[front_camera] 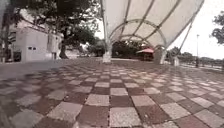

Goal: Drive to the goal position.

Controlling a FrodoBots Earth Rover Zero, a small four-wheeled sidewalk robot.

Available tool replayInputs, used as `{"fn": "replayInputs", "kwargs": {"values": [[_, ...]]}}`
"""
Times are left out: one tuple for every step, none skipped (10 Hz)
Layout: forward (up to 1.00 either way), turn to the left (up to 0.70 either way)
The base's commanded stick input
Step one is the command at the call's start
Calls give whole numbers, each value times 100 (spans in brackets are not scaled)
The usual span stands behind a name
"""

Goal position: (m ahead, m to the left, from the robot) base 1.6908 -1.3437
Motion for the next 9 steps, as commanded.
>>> {"fn": "replayInputs", "kwargs": {"values": [[0, 0], [0, 0], [0, 0], [0, 0], [42, 0], [70, 0], [70, 0], [70, 0], [70, 0]]}}
